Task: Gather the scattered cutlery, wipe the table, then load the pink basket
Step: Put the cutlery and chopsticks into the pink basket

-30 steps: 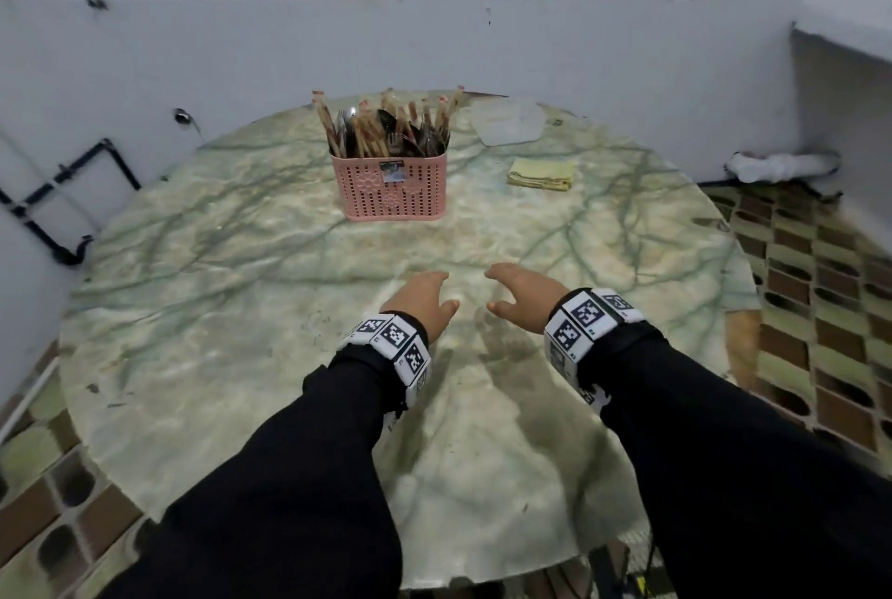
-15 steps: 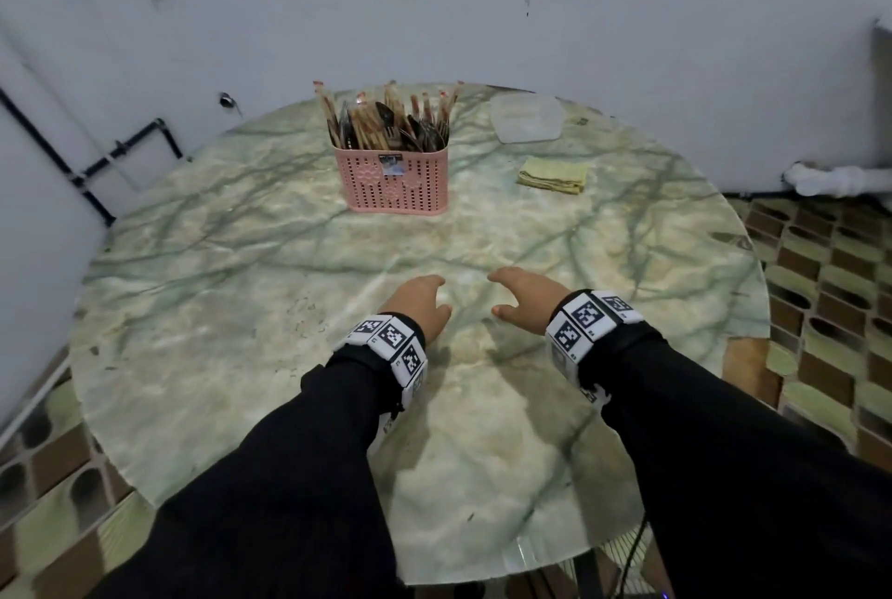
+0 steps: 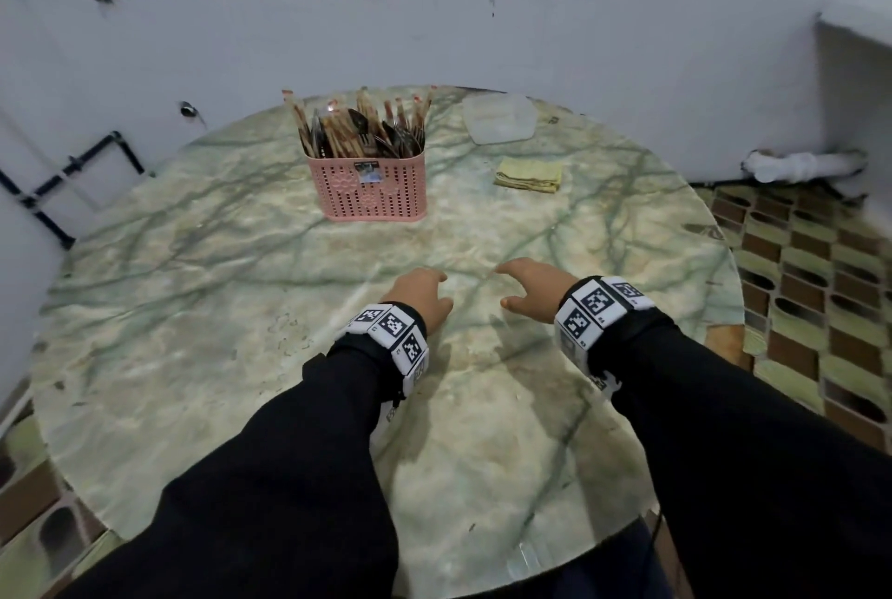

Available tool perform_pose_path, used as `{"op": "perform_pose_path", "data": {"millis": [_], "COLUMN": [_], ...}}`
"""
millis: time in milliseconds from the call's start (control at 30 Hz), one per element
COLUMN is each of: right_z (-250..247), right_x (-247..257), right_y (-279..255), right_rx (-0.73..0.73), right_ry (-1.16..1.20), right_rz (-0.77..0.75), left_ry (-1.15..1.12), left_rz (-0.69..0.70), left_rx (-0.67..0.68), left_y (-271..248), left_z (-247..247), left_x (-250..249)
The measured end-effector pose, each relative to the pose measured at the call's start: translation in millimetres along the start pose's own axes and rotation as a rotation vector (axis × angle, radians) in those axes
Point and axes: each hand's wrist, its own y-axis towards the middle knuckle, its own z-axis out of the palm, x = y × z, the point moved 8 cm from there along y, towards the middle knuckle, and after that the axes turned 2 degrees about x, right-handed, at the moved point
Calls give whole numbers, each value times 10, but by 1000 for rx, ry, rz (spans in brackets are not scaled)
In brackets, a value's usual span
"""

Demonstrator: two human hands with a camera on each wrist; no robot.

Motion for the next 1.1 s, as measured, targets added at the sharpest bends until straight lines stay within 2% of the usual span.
{"op": "perform_pose_path", "data": {"millis": [300, 467, 600, 767, 933, 1100], "right_z": [-191, -281, -357, -503, -775, -1071], "right_x": [-205, -331, -558, -1032, -1734, -2519], "right_y": [174, 426, 687, 963, 1024, 980], "right_rx": [-14, 12, 37, 80, 98, 106], "right_ry": [-5, -31, -67, -106, -129, -117], "right_rz": [0, -45, -91, -189, -290, -374], "left_ry": [-12, -14, -45, -126, -116, -116], "left_rz": [-49, -74, -162, -295, -433, -552], "left_rx": [34, -7, -24, 5, 74, 3], "left_y": [198, 350, 535, 825, 1039, 1248], "left_z": [75, 49, 137, 438, 716, 820], "left_x": [-85, -129, -222, -591, -1152, -1643]}}
